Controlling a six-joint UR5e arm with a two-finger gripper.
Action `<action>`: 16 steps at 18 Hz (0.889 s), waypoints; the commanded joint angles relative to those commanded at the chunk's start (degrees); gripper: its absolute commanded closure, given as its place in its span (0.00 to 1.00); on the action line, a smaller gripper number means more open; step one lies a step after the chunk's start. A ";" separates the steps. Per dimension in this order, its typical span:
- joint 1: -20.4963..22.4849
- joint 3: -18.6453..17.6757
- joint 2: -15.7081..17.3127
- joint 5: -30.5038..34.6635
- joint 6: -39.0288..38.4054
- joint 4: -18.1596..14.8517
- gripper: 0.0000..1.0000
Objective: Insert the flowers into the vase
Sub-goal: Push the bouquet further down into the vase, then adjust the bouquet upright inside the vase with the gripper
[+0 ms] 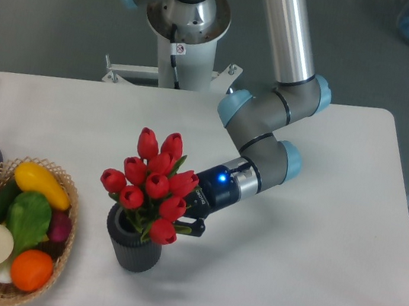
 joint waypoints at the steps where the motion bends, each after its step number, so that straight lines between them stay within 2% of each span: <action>1: 0.00 0.00 -0.09 0.00 0.09 0.09 0.77; 16: 0.44 0.09 -0.44 0.00 0.44 0.18 0.75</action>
